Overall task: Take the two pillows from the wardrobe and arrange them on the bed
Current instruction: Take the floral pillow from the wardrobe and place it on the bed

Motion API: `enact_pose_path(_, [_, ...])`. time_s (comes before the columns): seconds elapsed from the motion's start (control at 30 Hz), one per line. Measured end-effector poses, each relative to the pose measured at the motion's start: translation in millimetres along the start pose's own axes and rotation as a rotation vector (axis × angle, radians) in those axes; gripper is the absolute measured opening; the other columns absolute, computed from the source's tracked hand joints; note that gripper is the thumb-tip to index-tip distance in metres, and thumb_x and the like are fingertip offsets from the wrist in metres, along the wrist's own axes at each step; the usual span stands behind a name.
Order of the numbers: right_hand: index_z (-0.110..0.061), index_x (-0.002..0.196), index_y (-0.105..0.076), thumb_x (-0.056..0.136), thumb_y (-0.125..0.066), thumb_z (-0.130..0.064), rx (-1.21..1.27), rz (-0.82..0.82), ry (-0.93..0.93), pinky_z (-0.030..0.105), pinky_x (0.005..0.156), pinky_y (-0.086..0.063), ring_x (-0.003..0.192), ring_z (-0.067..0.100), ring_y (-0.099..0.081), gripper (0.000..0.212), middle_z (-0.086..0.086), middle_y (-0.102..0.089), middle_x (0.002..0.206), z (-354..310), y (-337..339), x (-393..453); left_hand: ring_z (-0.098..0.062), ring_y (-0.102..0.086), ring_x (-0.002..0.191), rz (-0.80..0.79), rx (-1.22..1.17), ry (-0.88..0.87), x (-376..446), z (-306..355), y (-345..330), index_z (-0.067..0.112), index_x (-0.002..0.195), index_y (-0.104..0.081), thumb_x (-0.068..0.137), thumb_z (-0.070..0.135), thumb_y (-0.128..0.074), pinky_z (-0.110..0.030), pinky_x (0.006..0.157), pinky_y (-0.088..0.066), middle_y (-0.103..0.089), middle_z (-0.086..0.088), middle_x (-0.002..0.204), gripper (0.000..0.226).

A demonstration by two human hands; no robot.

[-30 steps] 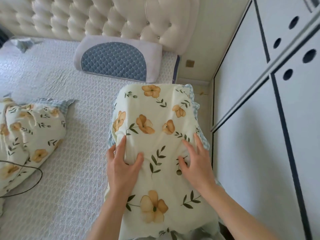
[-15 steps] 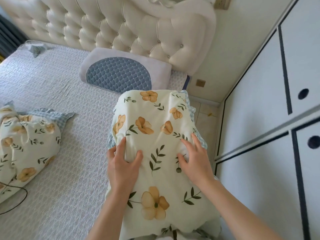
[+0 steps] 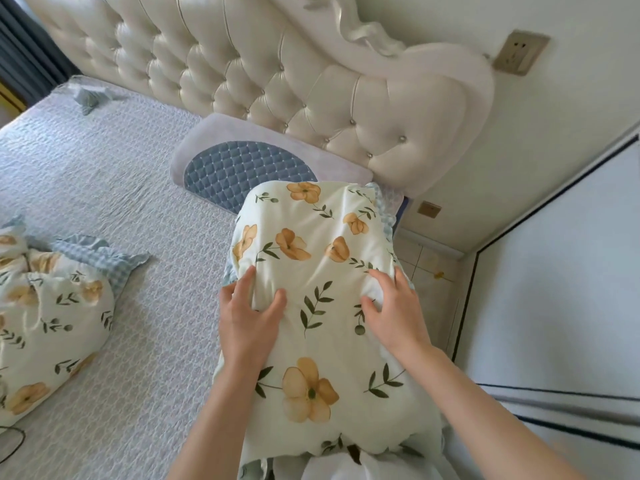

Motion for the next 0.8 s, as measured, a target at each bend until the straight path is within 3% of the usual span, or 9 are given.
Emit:
enact_pose_path(0.2, [-0.024,0.134,-0.046,0.091,-0.054,-0.030,0.062,-0.013,0.070,0.035,0.098,-0.043,0.128,0.026,-0.040,0.045,0.004,-0.040,0.145,-12,7,75,-0.015,-0.057,0.100,0.053,0.004,0.066,48,22,-19,0.041,0.142,-0.043,0.076,0.056,-0.069,-0.034,0.082,-0.045,-0.046,0.007,0.124,0.072])
enact_pose_path(0.3, [-0.019,0.140,-0.039,0.091,-0.058,-0.031,0.198,-0.021,0.000,0.025,0.095,-0.039,0.126,0.019,-0.045,0.054,0.002,-0.044,0.142,-11,10,120,-0.013,-0.053,0.103,0.086,0.009,0.075,74,37,-32,0.040,0.142,-0.044,0.078,0.054,-0.070,-0.033,0.082,-0.042,-0.046,0.007,0.128,0.071])
enact_pose_path(0.37, [-0.016,0.144,-0.034,0.090,-0.059,-0.036,0.297,-0.022,-0.093,0.029,0.098,-0.043,0.127,0.019,-0.047,0.063,0.004,-0.046,0.143,-12,12,142,-0.008,-0.047,0.100,0.101,0.035,0.072,89,47,-37,0.039,0.143,-0.045,0.079,0.053,-0.070,-0.032,0.083,-0.038,-0.047,0.005,0.131,0.070])
enact_pose_path(0.5, [-0.013,0.145,-0.033,0.089,-0.060,-0.042,0.255,-0.152,-0.106,0.045,0.101,-0.045,0.127,0.027,-0.048,0.068,0.006,-0.050,0.140,-13,20,210,0.003,-0.046,0.083,0.163,0.062,0.121,127,75,-63,0.034,0.142,-0.049,0.081,0.050,-0.071,-0.030,0.082,-0.034,-0.050,0.003,0.133,0.067])
enact_pose_path(0.6, [-0.017,0.143,-0.037,0.086,-0.061,-0.038,0.175,-0.230,0.014,0.044,0.105,-0.040,0.129,0.027,-0.044,0.065,0.004,-0.049,0.141,-20,32,264,-0.008,-0.049,0.097,0.230,0.049,0.189,150,96,-82,0.032,0.140,-0.052,0.081,0.050,-0.071,-0.033,0.087,-0.037,-0.052,0.001,0.133,0.065])
enact_pose_path(0.8, [-0.015,0.143,-0.039,0.084,-0.061,-0.031,0.029,-0.310,0.321,0.044,0.110,-0.034,0.132,0.029,-0.039,0.065,0.008,-0.046,0.143,-69,44,368,-0.006,-0.045,0.102,0.470,-0.064,0.308,194,127,-106,0.027,0.138,-0.055,0.082,0.048,-0.072,-0.028,0.090,-0.034,-0.050,0.008,0.123,0.062])
Point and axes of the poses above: each hand's wrist, its own x-axis towards the middle knuckle, its own y-axis out of the back of the hand, z = x × y, the point moved 2 cm from there along x, towards the middle knuckle
